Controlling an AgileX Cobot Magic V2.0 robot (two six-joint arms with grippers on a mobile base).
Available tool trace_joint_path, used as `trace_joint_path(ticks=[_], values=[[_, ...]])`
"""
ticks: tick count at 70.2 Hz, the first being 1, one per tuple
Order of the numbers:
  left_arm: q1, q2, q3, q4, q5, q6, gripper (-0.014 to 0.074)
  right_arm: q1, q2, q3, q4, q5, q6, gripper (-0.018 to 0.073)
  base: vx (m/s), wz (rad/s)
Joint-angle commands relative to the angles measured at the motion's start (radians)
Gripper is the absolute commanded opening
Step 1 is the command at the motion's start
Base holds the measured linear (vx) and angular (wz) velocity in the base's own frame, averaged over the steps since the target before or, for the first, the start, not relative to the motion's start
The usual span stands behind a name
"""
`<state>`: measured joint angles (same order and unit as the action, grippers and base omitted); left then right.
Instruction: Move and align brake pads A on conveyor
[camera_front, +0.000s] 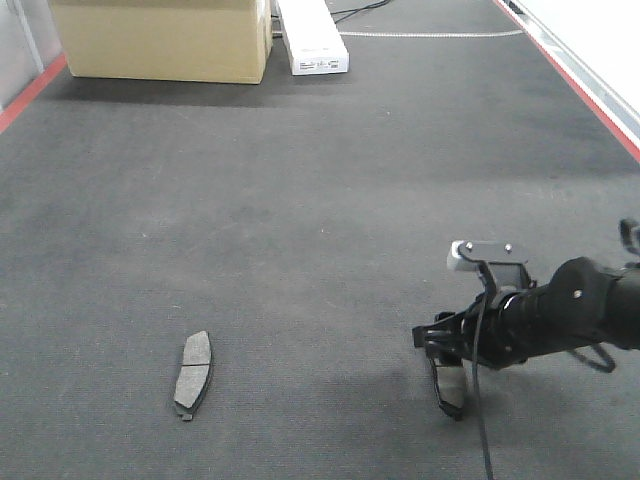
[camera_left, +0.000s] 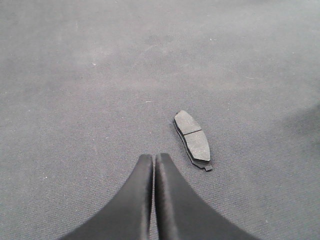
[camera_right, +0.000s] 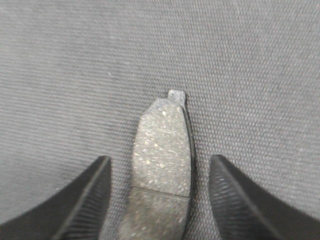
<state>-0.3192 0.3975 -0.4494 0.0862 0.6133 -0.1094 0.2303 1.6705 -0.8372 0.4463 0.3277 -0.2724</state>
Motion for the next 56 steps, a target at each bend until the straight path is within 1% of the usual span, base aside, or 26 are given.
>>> trace_joint_path(ticks=[1, 7, 13, 22, 32, 42, 56], values=[[-0.005, 0.007, -0.027, 0.001, -0.070, -0.007, -0.0006, -0.003, -0.084, -0.025, -0.023, 0.000, -0.010, 0.0424, 0.00, 0.00], [-0.005, 0.007, -0.027, 0.001, -0.070, -0.007, -0.0006, -0.003, -0.140, -0.005, -0.050, 0.007, -0.010, 0.0377, 0.00, 0.00], [-0.005, 0.007, -0.027, 0.001, -0.070, -0.007, -0.0006, -0.003, -0.222, 0.043, -0.066, -0.020, -0.010, 0.0305, 0.00, 0.00], [-0.005, 0.007, -0.027, 0.001, -0.070, -0.007, -0.0006, -0.003, -0.385, 0.127, -0.092, -0.063, -0.010, 0.0154, 0.00, 0.00], [-0.005, 0.007, -0.027, 0.001, -0.070, -0.007, -0.0006, -0.003, -0.566, 0.184, -0.141, -0.044, -0.010, -0.0015, 0.00, 0.00], [-0.005, 0.007, -0.027, 0.001, -0.070, -0.007, -0.0006, -0.003, -0.752, 0.241, -0.159, -0.020, -0.010, -0.0002, 0.00, 0.00], [-0.005, 0.007, -0.027, 0.001, -0.070, -0.007, -0.0006, -0.003, -1.017, 0.355, -0.161, -0.033, -0.011, -0.0002, 0.00, 0.00]])
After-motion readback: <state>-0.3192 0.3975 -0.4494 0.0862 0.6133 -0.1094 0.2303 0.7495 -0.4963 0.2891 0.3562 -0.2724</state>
